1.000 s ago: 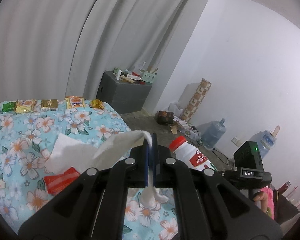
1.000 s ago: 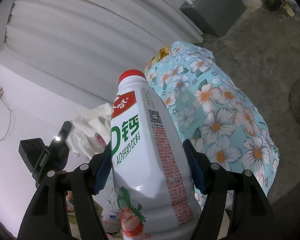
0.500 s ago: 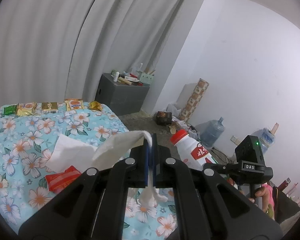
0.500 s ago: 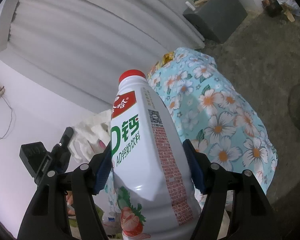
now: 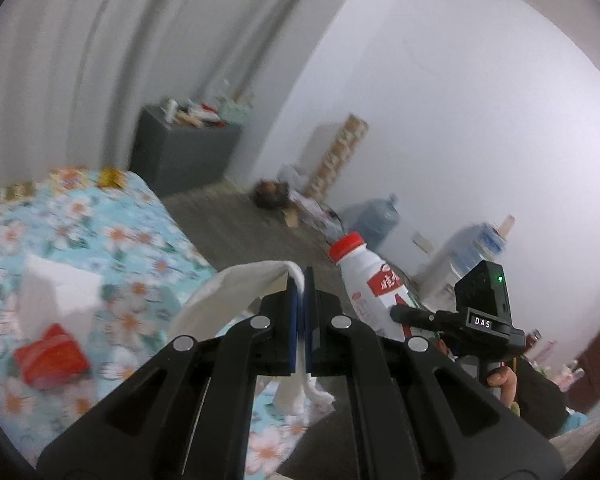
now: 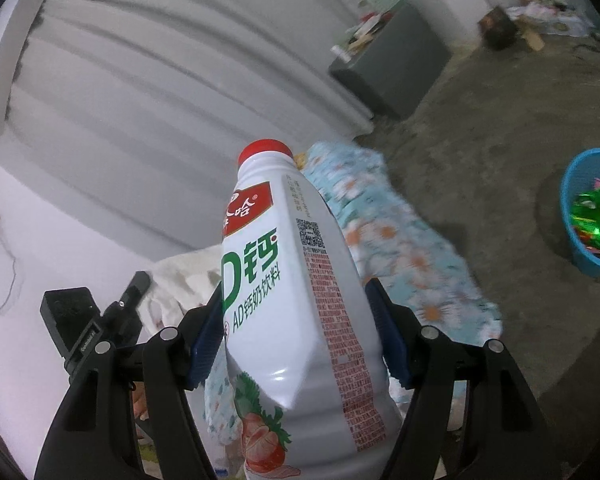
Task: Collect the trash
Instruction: 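Carry the tissue and bottle over the blue wastebasket with both tools, then open both tools to drop the tissue and bottle into the wastebasket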
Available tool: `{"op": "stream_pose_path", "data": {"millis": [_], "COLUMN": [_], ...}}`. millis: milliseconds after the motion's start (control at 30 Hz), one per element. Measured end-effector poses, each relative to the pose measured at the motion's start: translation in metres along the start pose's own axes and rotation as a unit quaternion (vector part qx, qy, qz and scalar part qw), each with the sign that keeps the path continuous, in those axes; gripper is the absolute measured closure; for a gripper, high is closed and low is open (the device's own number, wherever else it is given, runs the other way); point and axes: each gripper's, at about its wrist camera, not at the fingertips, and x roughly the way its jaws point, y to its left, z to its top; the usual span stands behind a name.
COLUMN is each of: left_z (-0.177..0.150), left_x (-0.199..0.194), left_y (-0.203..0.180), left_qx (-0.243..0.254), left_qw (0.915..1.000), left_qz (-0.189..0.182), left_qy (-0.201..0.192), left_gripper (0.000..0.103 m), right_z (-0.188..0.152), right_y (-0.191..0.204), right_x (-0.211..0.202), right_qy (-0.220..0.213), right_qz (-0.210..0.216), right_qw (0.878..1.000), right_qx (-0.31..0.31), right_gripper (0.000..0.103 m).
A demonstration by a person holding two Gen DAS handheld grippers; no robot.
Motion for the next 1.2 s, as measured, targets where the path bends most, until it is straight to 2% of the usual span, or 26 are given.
{"op": "stream_pose_path", "data": {"millis": [267,367,467,600,767,900,967,1033,1067,1100,1133,1200], "left_z": [0.010,0.005,-0.002,-0.015,-0.035,-0.048,-0.052,-0.057,-0.061,-0.065,-0.069,-0.075], "left_x": [0.096,0.136,0.184,0.252,0.337,0.394,0.423,0.456,0.471,0.487,0.495,0.504], "left_y": [-0.042,-0.064,-0.084,-0.106,-0.131,-0.144,-0.148,-0.152,-0.155,-0.154,-0.154,-0.148], "left_qx": [0.013,0.027,0.034,0.043,0.065,0.090,0.094,0.111,0.124,0.134,0.138,0.137], "left_qw": [0.9940,0.9894,0.9825,0.9724,0.9594,0.9489,0.9464,0.9433,0.9415,0.9418,0.9427,0.9420], "left_qz": [-0.065,-0.077,-0.092,-0.102,-0.098,-0.091,-0.085,-0.077,-0.065,-0.041,-0.029,-0.020], "left_qy": [0.087,0.120,0.158,0.205,0.256,0.289,0.297,0.303,0.307,0.305,0.302,0.306], "left_gripper": [0.102,0.102,0.102,0.102,0.102,0.102,0.102,0.091,0.066,0.049,0.049,0.049], "right_z": [0.010,0.010,0.008,0.007,0.016,0.033,0.043,0.056,0.058,0.058,0.056,0.044], "right_y": [-0.066,-0.104,-0.140,-0.200,-0.263,-0.301,-0.317,-0.347,-0.362,-0.378,-0.390,-0.403], "right_x": [-0.063,-0.088,-0.099,-0.101,-0.090,-0.076,-0.068,-0.054,-0.047,-0.041,-0.036,-0.033], "right_qy": [-0.088,-0.126,-0.145,-0.157,-0.162,-0.165,-0.176,-0.178,-0.170,-0.166,-0.161,-0.154], "right_qz": [-0.042,-0.070,-0.096,-0.126,-0.152,-0.146,-0.141,-0.134,-0.149,-0.183,-0.206,-0.224], "right_qw": [0.993,0.983,0.973,0.954,0.935,0.926,0.921,0.921,0.918,0.909,0.904,0.894], "right_qx": [0.072,0.113,0.152,0.220,0.275,0.306,0.317,0.320,0.326,0.335,0.339,0.355], "right_gripper": [0.037,0.037,0.037,0.037,0.037,0.037,0.035,0.029,0.027,0.027,0.027,0.027]}}
